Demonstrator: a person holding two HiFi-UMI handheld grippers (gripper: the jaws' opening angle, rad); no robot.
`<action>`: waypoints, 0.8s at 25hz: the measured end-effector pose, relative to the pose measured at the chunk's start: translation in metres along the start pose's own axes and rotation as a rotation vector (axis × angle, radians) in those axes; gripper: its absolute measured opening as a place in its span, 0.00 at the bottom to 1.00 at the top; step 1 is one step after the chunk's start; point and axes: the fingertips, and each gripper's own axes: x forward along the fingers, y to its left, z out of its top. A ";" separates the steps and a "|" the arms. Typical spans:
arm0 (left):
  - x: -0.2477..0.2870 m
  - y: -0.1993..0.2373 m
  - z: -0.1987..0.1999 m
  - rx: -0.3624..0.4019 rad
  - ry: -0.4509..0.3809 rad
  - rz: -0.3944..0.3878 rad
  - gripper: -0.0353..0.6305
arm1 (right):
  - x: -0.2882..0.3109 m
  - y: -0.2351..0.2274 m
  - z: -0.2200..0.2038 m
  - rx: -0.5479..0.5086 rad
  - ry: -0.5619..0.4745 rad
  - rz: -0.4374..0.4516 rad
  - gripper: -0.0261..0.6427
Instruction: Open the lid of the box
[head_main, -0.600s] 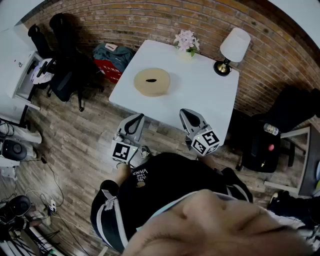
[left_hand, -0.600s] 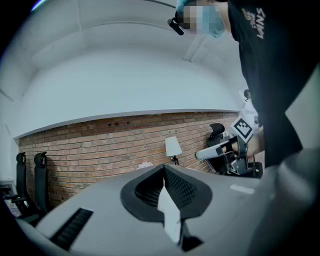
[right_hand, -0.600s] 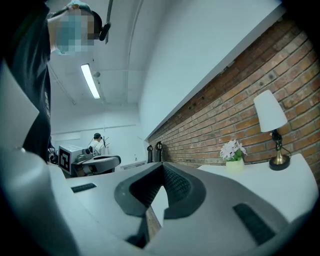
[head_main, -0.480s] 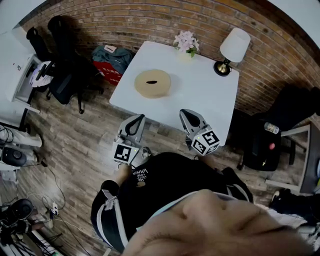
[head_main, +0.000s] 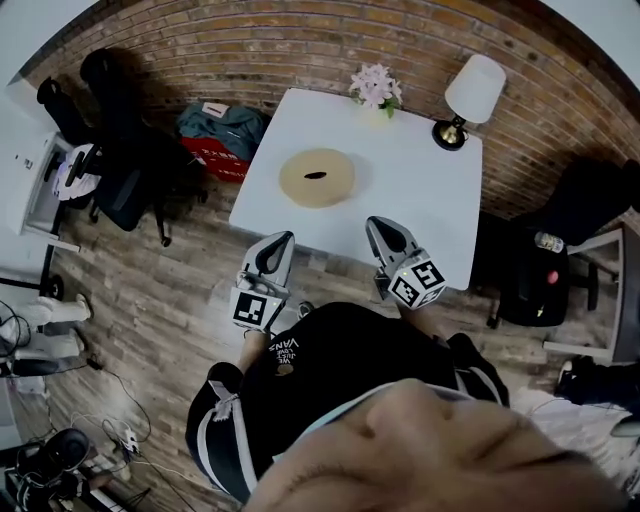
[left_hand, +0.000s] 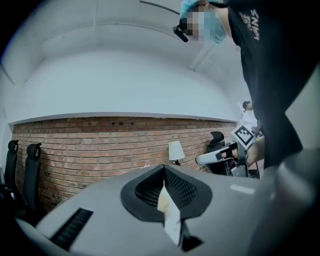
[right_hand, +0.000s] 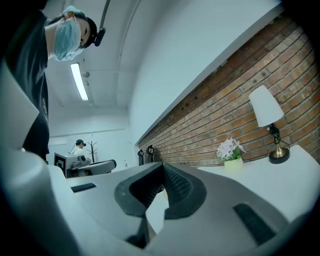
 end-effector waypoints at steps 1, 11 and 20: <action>-0.001 0.005 -0.003 -0.006 0.004 -0.010 0.07 | 0.004 0.001 -0.003 0.000 0.002 -0.011 0.03; -0.014 0.069 -0.031 -0.041 0.045 -0.106 0.07 | 0.046 0.017 -0.021 -0.002 -0.031 -0.125 0.03; 0.000 0.089 -0.049 -0.052 0.078 -0.180 0.07 | 0.063 0.013 -0.031 0.019 -0.021 -0.187 0.03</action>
